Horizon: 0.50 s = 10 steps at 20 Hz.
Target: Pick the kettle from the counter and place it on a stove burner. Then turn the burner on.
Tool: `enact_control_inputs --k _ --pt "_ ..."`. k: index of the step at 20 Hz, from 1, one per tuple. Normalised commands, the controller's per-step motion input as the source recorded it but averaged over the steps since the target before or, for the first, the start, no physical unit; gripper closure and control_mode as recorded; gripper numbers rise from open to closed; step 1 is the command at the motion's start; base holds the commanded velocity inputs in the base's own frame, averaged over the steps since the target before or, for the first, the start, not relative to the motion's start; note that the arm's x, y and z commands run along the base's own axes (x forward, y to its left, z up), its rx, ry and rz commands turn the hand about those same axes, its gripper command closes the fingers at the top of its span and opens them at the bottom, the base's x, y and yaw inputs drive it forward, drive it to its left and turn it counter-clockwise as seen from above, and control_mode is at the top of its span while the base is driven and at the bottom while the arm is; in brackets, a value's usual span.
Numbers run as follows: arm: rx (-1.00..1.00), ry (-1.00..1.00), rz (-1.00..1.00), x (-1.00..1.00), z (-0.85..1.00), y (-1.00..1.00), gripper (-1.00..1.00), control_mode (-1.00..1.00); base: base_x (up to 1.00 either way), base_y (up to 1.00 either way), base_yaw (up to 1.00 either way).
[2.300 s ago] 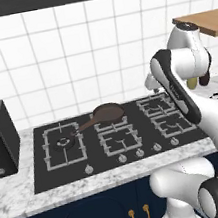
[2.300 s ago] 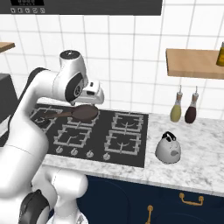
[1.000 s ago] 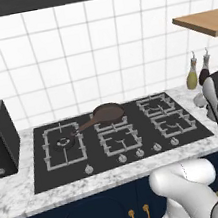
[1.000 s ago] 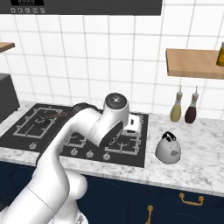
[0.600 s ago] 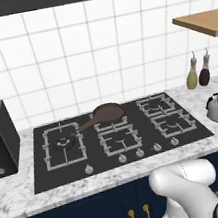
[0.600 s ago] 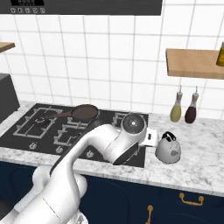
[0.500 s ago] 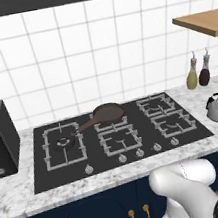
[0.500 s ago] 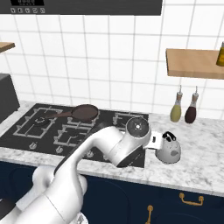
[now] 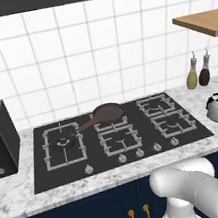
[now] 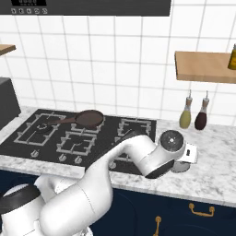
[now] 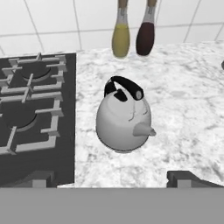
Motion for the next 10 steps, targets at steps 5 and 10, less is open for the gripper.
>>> enact_control_inputs --k 5,10 --pt "0.00 0.01 0.00 0.33 -0.01 -0.34 -1.00 -1.00 0.00 0.00 0.00" --pt "0.02 0.00 0.00 0.35 -0.08 -0.11 -1.00 -1.00 0.00 0.00 0.00"
